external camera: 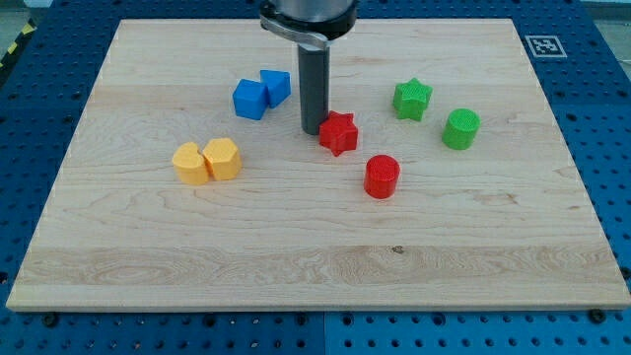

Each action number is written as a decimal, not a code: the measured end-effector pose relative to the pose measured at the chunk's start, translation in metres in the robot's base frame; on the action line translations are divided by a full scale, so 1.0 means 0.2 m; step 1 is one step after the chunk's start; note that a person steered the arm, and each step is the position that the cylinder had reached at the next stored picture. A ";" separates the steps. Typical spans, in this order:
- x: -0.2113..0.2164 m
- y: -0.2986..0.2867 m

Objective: Push the red star close to the red circle

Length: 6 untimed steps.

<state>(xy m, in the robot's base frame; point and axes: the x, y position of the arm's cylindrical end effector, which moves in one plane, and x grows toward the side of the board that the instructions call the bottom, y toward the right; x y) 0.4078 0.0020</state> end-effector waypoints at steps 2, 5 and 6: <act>0.11 0.09; 0.31 0.09; 0.30 0.09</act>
<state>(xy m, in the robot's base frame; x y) 0.4674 0.0206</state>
